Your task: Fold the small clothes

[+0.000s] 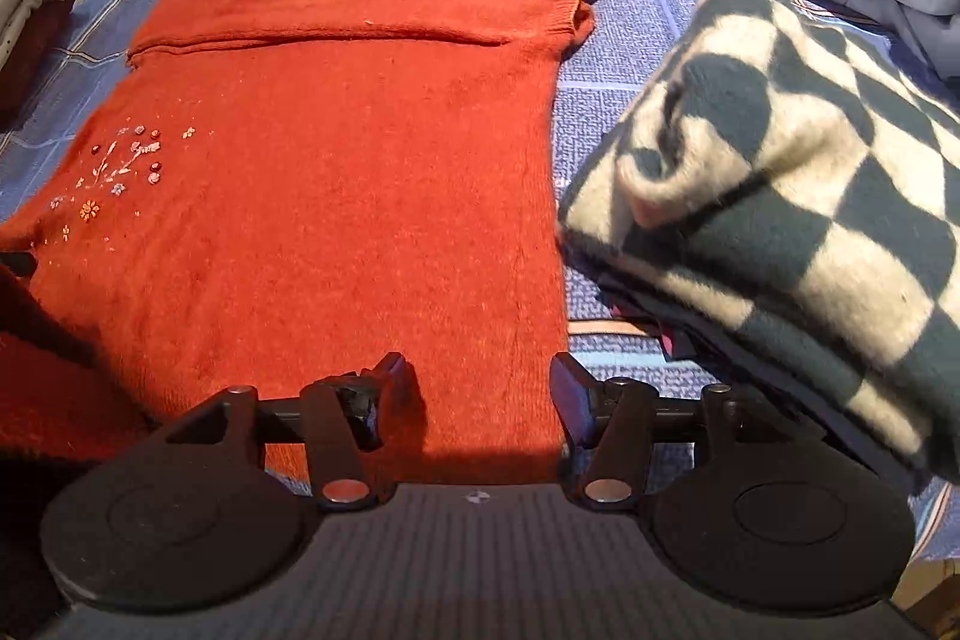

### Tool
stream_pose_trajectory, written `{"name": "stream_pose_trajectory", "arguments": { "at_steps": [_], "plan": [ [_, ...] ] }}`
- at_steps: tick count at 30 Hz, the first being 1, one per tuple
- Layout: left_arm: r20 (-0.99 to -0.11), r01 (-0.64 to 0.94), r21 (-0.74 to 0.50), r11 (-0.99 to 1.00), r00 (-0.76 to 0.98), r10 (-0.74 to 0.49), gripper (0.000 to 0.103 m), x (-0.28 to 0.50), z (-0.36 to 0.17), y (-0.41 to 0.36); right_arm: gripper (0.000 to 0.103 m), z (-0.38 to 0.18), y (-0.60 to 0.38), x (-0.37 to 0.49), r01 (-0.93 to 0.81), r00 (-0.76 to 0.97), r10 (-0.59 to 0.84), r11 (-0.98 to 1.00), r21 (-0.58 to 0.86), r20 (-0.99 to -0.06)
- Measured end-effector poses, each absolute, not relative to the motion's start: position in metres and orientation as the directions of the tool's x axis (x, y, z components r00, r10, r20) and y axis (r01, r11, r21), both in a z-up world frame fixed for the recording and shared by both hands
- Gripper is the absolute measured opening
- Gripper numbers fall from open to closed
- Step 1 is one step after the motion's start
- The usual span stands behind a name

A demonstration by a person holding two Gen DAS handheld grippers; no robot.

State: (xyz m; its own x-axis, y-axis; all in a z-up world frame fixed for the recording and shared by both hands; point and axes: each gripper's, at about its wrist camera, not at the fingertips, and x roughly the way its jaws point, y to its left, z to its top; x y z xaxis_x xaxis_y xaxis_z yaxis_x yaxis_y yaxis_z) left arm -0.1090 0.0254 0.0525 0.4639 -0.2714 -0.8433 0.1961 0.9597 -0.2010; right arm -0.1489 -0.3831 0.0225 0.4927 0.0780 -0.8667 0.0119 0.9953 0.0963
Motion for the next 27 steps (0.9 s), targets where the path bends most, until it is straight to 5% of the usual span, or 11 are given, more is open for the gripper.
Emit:
{"name": "stream_pose_trajectory", "arguments": {
  "at_steps": [3,14,20,25,27],
  "plan": [
    [-0.853,0.212,-0.192,0.958,0.447,-0.27,0.048,-0.107,0.055,0.022,0.1,0.017,-0.39,-0.158,0.053,0.479,0.077,0.992,0.116,-0.874],
    [-0.879,0.184,-0.145,0.972,0.427,-0.212,0.053,-0.1,0.05,0.011,0.102,0.006,-0.399,-0.161,0.065,0.458,0.16,0.975,0.213,-0.874],
    [-0.883,0.202,-0.123,0.972,0.424,-0.2,0.053,-0.101,0.05,0.009,0.074,0.006,-0.402,-0.162,0.068,0.438,0.196,0.966,0.249,-0.877],
    [-0.89,0.227,-0.112,0.967,0.41,-0.199,0.053,-0.099,0.049,0.007,0.036,0.006,-0.409,-0.163,0.09,0.418,0.255,0.943,0.319,-0.872],
    [-0.892,0.231,-0.114,0.966,0.405,-0.202,0.051,-0.099,0.049,0.008,0.029,0.004,-0.411,-0.164,0.101,0.412,0.274,0.934,0.342,-0.869]
  ]
}}
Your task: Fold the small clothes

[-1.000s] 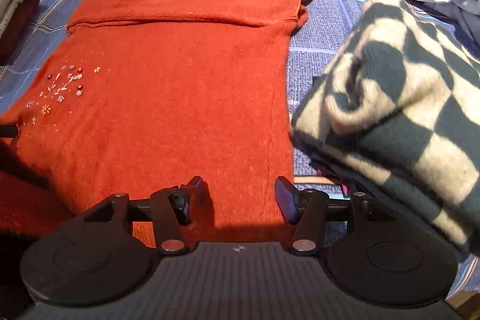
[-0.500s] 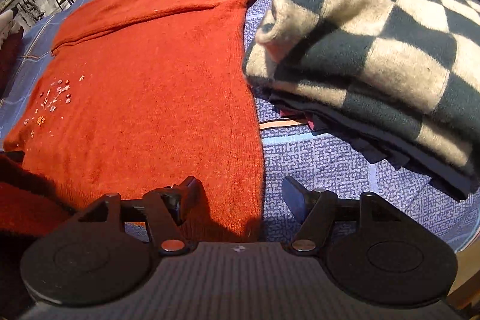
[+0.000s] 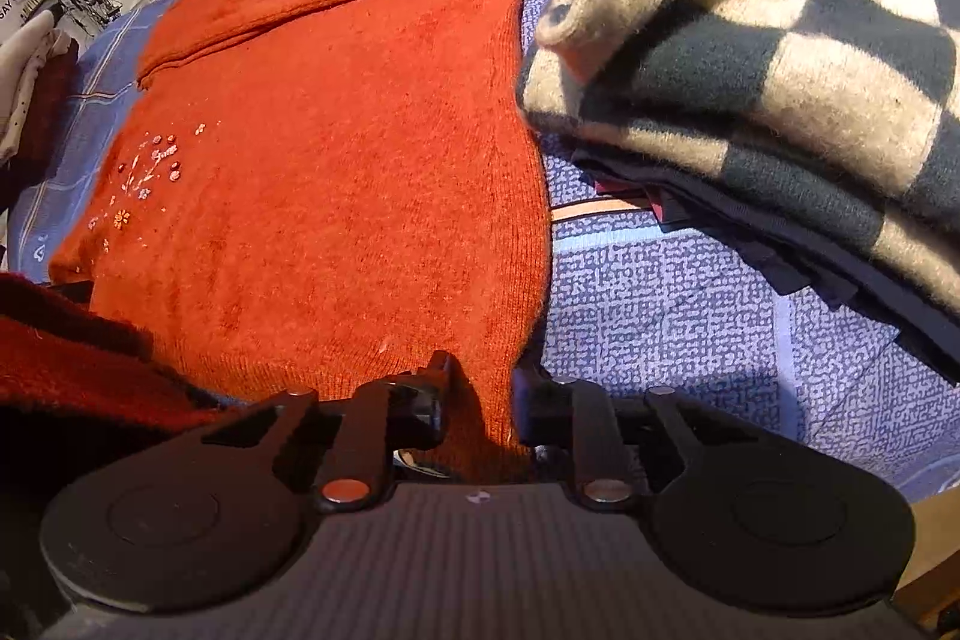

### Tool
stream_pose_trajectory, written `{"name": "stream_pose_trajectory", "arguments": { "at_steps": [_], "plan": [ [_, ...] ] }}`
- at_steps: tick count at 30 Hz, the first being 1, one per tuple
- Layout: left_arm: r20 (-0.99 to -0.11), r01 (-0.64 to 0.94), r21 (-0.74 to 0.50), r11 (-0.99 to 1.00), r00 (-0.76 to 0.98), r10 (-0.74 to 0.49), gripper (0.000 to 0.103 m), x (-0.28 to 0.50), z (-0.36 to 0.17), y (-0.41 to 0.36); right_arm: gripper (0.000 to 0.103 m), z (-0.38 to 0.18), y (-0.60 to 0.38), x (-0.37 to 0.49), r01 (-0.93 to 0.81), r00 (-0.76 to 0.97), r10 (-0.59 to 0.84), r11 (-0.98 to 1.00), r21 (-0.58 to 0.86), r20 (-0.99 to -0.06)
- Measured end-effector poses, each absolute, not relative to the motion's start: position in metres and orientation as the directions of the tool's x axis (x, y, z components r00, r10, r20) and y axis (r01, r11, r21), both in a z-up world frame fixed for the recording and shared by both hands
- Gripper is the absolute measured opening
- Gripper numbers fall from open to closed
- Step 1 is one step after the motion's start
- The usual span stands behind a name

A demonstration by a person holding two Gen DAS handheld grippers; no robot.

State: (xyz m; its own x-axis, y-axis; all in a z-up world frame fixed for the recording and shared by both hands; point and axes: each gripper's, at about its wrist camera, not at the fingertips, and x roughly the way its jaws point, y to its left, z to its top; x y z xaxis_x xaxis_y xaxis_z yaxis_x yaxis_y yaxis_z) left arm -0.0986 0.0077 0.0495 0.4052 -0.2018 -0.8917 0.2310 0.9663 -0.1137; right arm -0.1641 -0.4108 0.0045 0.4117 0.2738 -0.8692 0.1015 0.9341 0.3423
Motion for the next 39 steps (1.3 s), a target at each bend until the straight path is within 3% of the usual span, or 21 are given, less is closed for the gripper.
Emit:
{"name": "stream_pose_trajectory", "arguments": {
  "at_steps": [2,3,5,12,20,25,30,33,35,36,38,39],
  "plan": [
    [-0.894,0.233,-0.121,0.965,0.396,-0.208,0.045,-0.098,0.05,0.008,0.019,0.004,-0.41,-0.164,0.103,0.405,0.289,0.928,0.357,-0.868],
    [-0.895,0.233,-0.133,0.963,0.389,-0.217,0.037,-0.098,0.051,0.009,0.014,0.004,-0.41,-0.165,0.104,0.403,0.297,0.925,0.365,-0.866],
    [-0.895,0.23,-0.175,0.957,0.368,-0.252,0.025,-0.098,0.052,0.011,0.012,0.007,-0.411,-0.164,0.105,0.398,0.308,0.92,0.376,-0.864],
    [-0.884,0.18,-0.293,0.939,0.324,-0.338,0.01,-0.094,0.053,0.026,0.011,0.012,-0.416,-0.161,0.117,0.411,0.333,0.904,0.411,-0.848],
    [-0.753,0.157,-0.483,0.861,0.427,-0.501,0.009,0.007,0.101,0.041,0.01,0.063,-0.426,-0.074,0.033,0.58,0.425,0.84,0.541,-0.695],
    [-0.717,0.054,-0.521,0.852,0.513,-0.471,0.009,0.132,0.114,0.036,0.01,0.097,-0.453,0.032,0.078,0.687,0.383,0.806,0.587,-0.617],
    [-0.729,-0.044,-0.562,0.826,0.498,-0.47,0.009,0.234,0.103,0.018,0.01,0.082,-0.483,0.127,0.205,0.7,0.343,0.744,0.636,-0.627],
    [-0.79,-0.147,-0.512,0.846,0.468,-0.397,0.01,0.272,0.091,0.014,0.01,0.063,-0.491,0.165,0.282,0.683,0.283,0.748,0.601,-0.673],
    [-0.776,-0.182,-0.548,0.817,0.477,-0.414,0.013,0.286,0.083,0.017,0.01,0.054,-0.49,0.184,0.297,0.674,0.272,0.751,0.589,-0.687],
    [-0.779,-0.208,-0.546,0.811,0.481,-0.402,0.014,0.291,0.08,0.019,0.011,0.05,-0.491,0.19,0.317,0.676,0.255,0.746,0.585,-0.691],
    [-0.783,-0.245,-0.544,0.802,0.491,-0.381,0.016,0.299,0.077,0.026,0.027,0.043,-0.494,0.195,0.355,0.695,0.218,0.725,0.59,-0.685],
    [-0.78,-0.253,-0.543,0.801,0.505,-0.369,0.023,0.301,0.077,0.029,0.045,0.042,-0.496,0.196,0.371,0.71,0.183,0.724,0.582,-0.68]
  ]
}}
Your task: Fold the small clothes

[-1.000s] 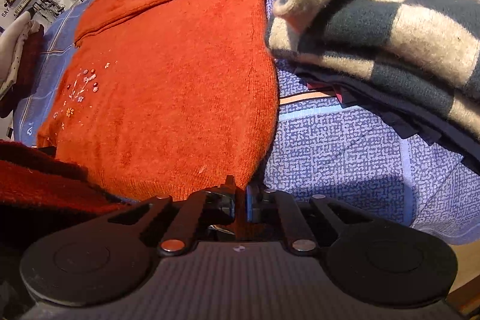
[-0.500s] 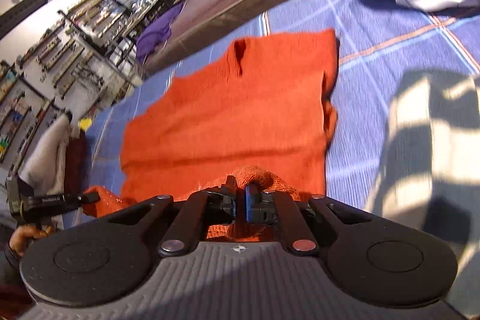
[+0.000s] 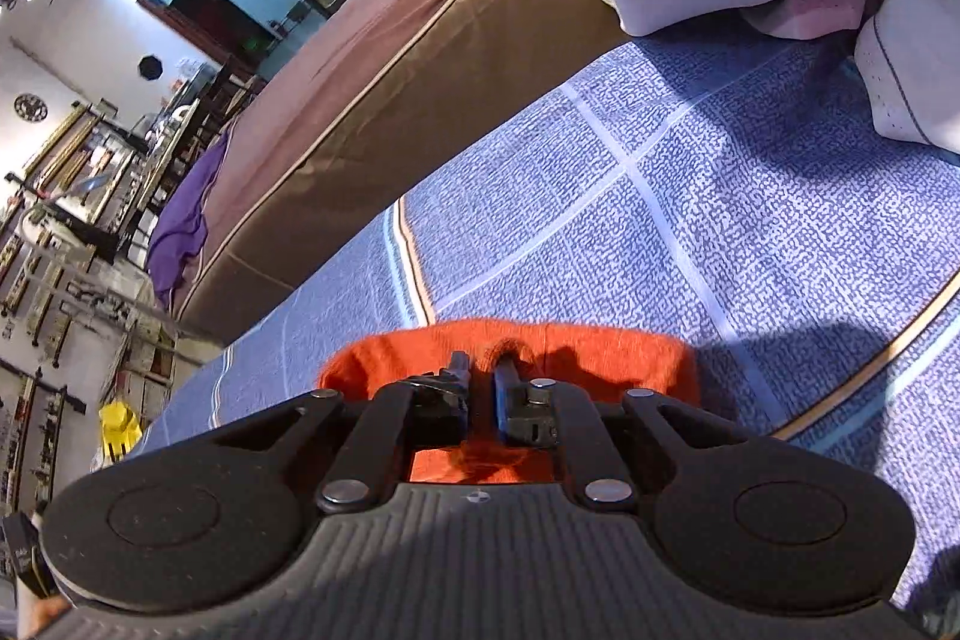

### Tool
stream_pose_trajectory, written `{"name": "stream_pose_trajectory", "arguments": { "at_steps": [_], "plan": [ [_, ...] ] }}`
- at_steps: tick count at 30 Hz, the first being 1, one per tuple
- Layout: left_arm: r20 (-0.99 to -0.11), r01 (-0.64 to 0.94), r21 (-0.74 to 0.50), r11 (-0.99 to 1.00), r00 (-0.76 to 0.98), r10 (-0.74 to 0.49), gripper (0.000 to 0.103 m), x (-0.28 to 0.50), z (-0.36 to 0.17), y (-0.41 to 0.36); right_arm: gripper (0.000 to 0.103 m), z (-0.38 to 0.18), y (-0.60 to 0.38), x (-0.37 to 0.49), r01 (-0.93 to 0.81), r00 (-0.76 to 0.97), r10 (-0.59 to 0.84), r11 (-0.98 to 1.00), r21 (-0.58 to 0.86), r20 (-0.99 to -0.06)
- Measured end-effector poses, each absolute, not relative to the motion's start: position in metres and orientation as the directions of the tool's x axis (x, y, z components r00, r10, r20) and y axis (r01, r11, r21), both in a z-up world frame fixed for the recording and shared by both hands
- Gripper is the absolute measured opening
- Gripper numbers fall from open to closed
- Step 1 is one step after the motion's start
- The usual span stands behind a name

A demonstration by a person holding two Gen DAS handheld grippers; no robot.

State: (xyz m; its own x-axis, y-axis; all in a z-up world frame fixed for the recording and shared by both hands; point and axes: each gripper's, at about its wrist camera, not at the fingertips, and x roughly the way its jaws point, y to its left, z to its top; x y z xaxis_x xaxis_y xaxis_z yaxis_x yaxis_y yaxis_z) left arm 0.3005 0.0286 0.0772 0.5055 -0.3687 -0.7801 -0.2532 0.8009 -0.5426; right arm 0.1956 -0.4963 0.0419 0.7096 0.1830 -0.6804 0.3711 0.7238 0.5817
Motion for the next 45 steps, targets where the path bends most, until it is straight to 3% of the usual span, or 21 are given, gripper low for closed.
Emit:
{"name": "stream_pose_trajectory", "arguments": {
  "at_steps": [1,2,3,4,6,8,11,12,13,18,24,26,28,31,33,34,35,36,38,42,45],
  "plan": [
    [-0.781,-0.263,-0.525,0.809,0.526,-0.336,0.042,0.301,0.079,0.032,0.053,0.044,-0.498,0.194,0.369,0.727,0.15,0.738,0.565,-0.67],
    [-0.789,-0.28,-0.477,0.833,0.555,-0.265,0.058,0.3,0.081,0.036,0.053,0.048,-0.497,0.192,0.355,0.739,0.12,0.766,0.535,-0.663],
    [-0.791,-0.305,-0.417,0.857,0.586,-0.176,0.085,0.3,0.085,0.04,0.053,0.052,-0.495,0.189,0.338,0.745,0.096,0.799,0.497,-0.66],
    [-0.781,-0.319,-0.36,0.876,0.617,-0.096,0.088,0.297,0.09,0.042,0.053,0.057,-0.491,0.186,0.3,0.757,0.076,0.842,0.448,-0.649],
    [-0.767,-0.274,-0.266,0.924,0.641,-0.03,0.084,0.289,0.097,0.037,0.053,0.066,-0.48,0.179,0.197,0.775,0.077,0.914,0.356,-0.627],
    [-0.755,-0.127,-0.175,0.976,0.654,-0.05,0.08,0.271,0.104,0.013,0.053,0.066,-0.469,0.18,0.092,0.756,0.056,0.977,0.191,-0.652],
    [-0.699,0.13,-0.006,0.992,0.708,-0.097,0.082,0.215,0.108,-0.049,0.069,0.055,-0.468,0.178,0.066,0.722,-0.001,0.996,0.067,-0.692],
    [-0.696,0.261,0.037,0.965,0.699,-0.163,0.082,0.195,0.106,-0.08,0.091,0.052,-0.474,0.176,0.064,0.716,0.026,0.993,0.103,-0.698],
    [-0.702,0.37,0.071,0.926,0.678,-0.217,0.082,0.174,0.102,-0.107,0.103,0.046,-0.484,0.175,0.071,0.704,0.068,0.984,0.166,-0.706],
    [-0.746,0.744,0.234,0.625,0.55,-0.375,0.077,0.063,0.061,-0.25,0.103,0.024,-0.515,0.17,0.168,0.63,0.182,0.917,0.361,-0.755],
    [-0.687,0.773,0.482,0.412,0.626,-0.37,0.074,0.022,0.012,-0.362,0.103,0.011,-0.534,0.146,0.175,0.603,0.373,0.8,0.573,-0.705],
    [-0.649,0.749,0.543,0.381,0.662,-0.376,0.062,0.024,0.006,-0.387,0.103,0.012,-0.535,0.137,0.171,0.602,0.389,0.791,0.588,-0.698],
    [-0.643,0.743,0.59,0.315,0.669,-0.373,0.026,0.028,-0.002,-0.412,0.103,0.013,-0.536,0.132,0.165,0.6,0.4,0.785,0.597,-0.692],
    [-0.647,0.742,0.577,0.341,0.67,-0.364,0.018,0.046,0.0,-0.433,0.103,0.015,-0.536,0.135,0.158,0.591,0.407,0.788,0.595,-0.696],
    [-0.657,0.755,0.466,0.462,0.645,-0.391,0.015,0.064,0.018,-0.423,0.103,0.014,-0.535,0.144,0.164,0.595,0.418,0.773,0.613,-0.686],
    [-0.657,0.756,0.402,0.517,0.631,-0.413,0.014,0.07,0.029,-0.41,0.094,0.012,-0.533,0.148,0.164,0.591,0.431,0.764,0.625,-0.682],
    [-0.645,0.75,0.348,0.563,0.627,-0.437,0.013,0.068,0.04,-0.4,0.073,0.011,-0.53,0.154,0.155,0.586,0.445,0.759,0.633,-0.677],
    [-0.628,0.735,0.308,0.605,0.634,-0.451,0.012,0.07,0.051,-0.385,0.022,0.012,-0.525,0.158,0.145,0.58,0.451,0.763,0.63,-0.679],
    [-0.605,0.695,0.205,0.689,0.644,-0.468,0.012,0.077,0.073,-0.35,0.023,0.028,-0.509,0.162,0.091,0.617,0.42,0.802,0.591,-0.666],
    [-0.504,0.514,-0.073,0.855,0.72,-0.476,0.011,0.086,0.119,-0.249,0.023,0.076,-0.455,0.179,-0.061,0.657,0.529,0.747,0.662,-0.537],
    [-0.449,0.35,-0.131,0.927,0.813,-0.37,0.011,0.075,0.139,-0.175,0.023,0.108,-0.389,0.2,-0.184,0.62,0.628,0.699,0.691,-0.47]
  ]
}}
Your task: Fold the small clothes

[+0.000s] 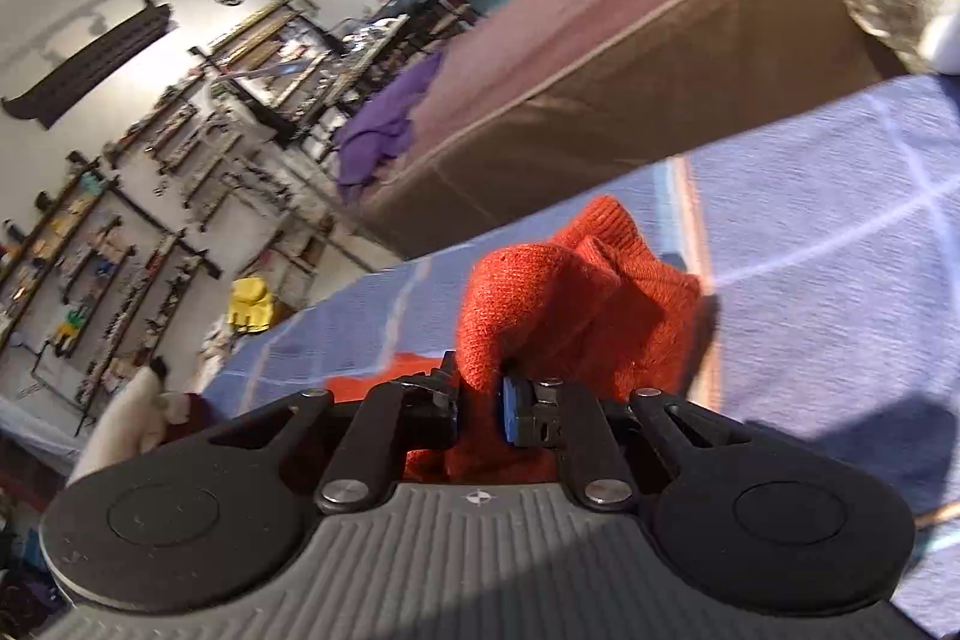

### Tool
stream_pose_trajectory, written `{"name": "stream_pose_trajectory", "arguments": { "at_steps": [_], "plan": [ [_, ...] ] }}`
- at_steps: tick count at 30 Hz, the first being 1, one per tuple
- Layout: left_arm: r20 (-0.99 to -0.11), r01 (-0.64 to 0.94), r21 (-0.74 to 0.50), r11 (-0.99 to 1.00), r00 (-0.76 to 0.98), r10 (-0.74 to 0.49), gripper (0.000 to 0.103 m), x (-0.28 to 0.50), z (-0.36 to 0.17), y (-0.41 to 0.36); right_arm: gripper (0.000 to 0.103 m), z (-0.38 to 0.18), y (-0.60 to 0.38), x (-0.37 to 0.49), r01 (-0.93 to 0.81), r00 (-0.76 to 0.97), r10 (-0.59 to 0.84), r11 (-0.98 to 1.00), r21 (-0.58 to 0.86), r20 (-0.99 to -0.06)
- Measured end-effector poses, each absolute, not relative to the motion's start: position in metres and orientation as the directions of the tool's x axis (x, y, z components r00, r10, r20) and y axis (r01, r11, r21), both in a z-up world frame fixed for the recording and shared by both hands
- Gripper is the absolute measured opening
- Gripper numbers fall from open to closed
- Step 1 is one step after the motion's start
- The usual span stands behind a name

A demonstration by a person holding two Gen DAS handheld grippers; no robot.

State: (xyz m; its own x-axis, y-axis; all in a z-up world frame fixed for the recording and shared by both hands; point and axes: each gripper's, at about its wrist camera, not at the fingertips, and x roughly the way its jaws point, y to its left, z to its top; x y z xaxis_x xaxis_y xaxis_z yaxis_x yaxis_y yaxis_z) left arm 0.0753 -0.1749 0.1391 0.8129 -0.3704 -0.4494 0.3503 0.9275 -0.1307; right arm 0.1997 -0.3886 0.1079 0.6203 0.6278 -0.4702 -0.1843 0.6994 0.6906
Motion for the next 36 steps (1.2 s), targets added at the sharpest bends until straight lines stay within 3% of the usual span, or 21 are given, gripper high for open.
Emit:
{"name": "stream_pose_trajectory", "arguments": {
  "at_steps": [4,8,10,12,14,16,18,22,28,32,34,36],
  "plan": [
    [-0.486,0.138,-0.227,0.964,0.842,-0.235,0.01,0.054,0.136,-0.088,0.023,0.126,-0.277,0.226,-0.339,0.514,0.717,0.675,0.656,-0.471],
    [-0.595,-0.051,-0.291,0.955,0.792,-0.139,0.012,0.049,0.101,-0.029,0.025,0.101,-0.18,0.24,-0.375,0.425,0.676,0.737,0.562,-0.603],
    [-0.659,-0.163,-0.368,0.915,0.74,-0.134,0.035,0.042,0.083,0.012,0.044,0.081,-0.146,0.238,-0.38,0.406,0.616,0.785,0.489,-0.675],
    [-0.685,-0.226,-0.457,0.86,0.706,-0.179,0.054,0.036,0.066,0.039,0.049,0.071,-0.134,0.231,-0.399,0.402,0.601,0.794,0.458,-0.691],
    [-0.661,-0.238,-0.545,0.804,0.712,-0.237,0.056,0.02,0.056,0.066,0.062,0.077,-0.143,0.223,-0.407,0.436,0.634,0.772,0.488,-0.639],
    [-0.642,-0.23,-0.593,0.771,0.714,-0.28,0.076,0.015,0.05,0.072,0.097,0.087,-0.16,0.216,-0.41,0.474,0.645,0.764,0.498,-0.6],
    [-0.612,-0.205,-0.645,0.736,0.715,-0.338,0.086,0.017,0.043,0.074,0.103,0.098,-0.176,0.212,-0.412,0.535,0.632,0.775,0.48,-0.561],
    [-0.617,-0.194,-0.678,0.709,0.674,-0.406,0.091,0.04,0.029,0.062,0.103,0.097,-0.224,0.214,-0.316,0.603,0.55,0.83,0.461,-0.577],
    [-0.593,-0.174,-0.694,0.699,0.689,-0.417,0.092,0.054,0.005,0.04,0.103,0.049,-0.299,0.2,-0.1,0.587,0.495,0.829,0.55,-0.641],
    [-0.554,-0.191,-0.725,0.662,0.733,-0.395,0.087,0.071,-0.002,0.032,0.103,0.007,-0.313,0.19,-0.001,0.51,0.592,0.726,0.688,-0.624],
    [-0.55,-0.206,-0.724,0.659,0.748,-0.371,0.061,0.084,-0.007,0.033,0.103,-0.008,-0.31,0.19,0.034,0.532,0.617,0.669,0.742,-0.58],
    [-0.553,-0.24,-0.744,0.624,0.745,-0.373,0.049,0.097,-0.013,0.036,0.103,-0.015,-0.301,0.196,0.036,0.566,0.643,0.606,0.795,-0.516]
  ]
}}
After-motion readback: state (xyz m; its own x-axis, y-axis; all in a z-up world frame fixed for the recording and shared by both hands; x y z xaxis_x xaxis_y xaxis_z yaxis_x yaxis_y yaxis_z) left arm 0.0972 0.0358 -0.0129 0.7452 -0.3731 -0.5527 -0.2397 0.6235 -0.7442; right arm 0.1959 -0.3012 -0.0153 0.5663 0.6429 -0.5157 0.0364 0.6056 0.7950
